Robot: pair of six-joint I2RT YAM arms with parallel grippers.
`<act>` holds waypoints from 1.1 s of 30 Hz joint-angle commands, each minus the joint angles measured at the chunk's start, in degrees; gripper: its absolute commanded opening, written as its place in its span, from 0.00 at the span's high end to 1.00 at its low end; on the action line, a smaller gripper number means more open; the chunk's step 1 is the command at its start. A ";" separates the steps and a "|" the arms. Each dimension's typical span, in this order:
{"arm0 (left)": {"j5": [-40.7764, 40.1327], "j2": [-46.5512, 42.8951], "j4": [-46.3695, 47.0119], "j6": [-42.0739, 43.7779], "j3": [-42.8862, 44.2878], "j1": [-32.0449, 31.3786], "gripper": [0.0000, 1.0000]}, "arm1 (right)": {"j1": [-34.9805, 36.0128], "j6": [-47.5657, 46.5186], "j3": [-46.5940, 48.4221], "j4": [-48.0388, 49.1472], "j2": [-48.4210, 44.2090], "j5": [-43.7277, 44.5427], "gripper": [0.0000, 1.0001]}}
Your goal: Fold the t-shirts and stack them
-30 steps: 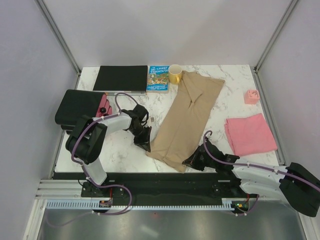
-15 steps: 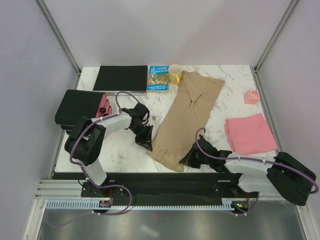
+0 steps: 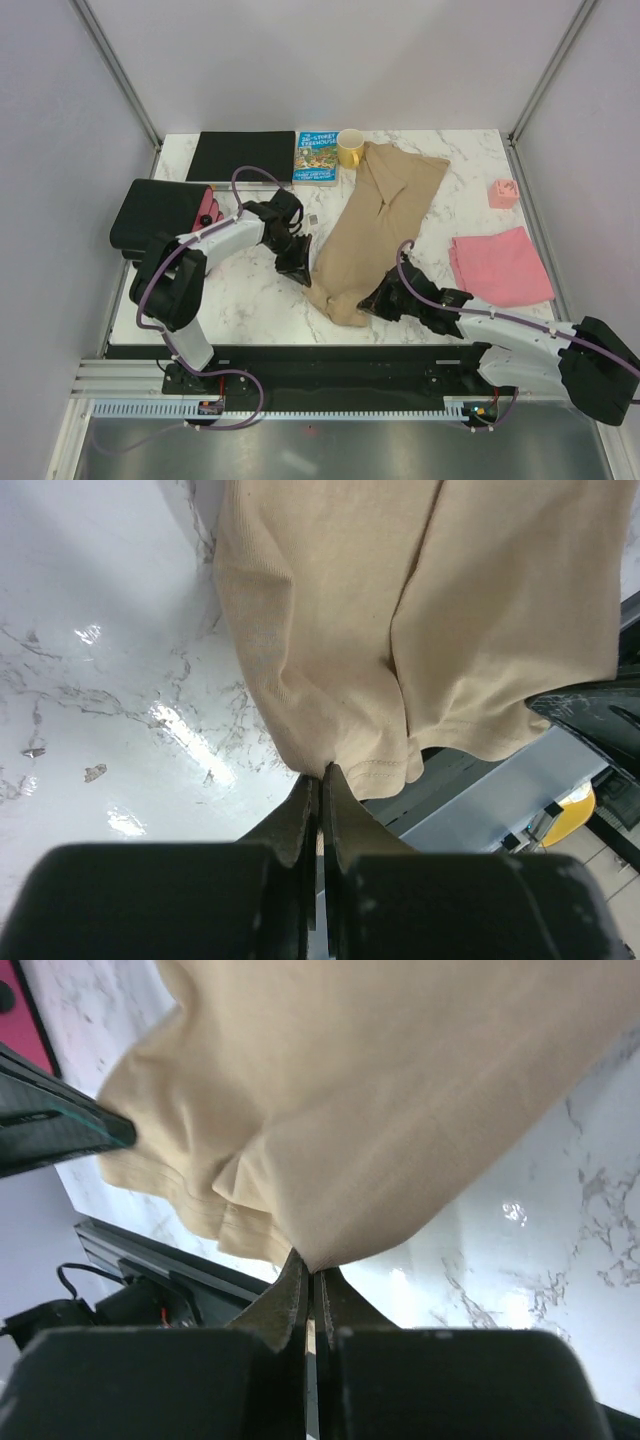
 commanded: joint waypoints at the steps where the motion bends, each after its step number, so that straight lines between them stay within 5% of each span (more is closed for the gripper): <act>1: -0.08 -0.17 -1.58 1.32 4.39 -0.17 0.98 | -2.97 -4.04 6.04 -5.07 -1.70 3.26 1.00; 12: -5.18 7.03 -4.04 0.97 21.00 -0.17 0.98 | -10.78 -9.93 11.67 -11.40 -3.55 11.27 1.00; 33: -7.47 30.85 -10.46 2.02 57.92 -1.40 0.98 | -19.41 -20.83 18.97 -5.25 7.00 14.34 1.00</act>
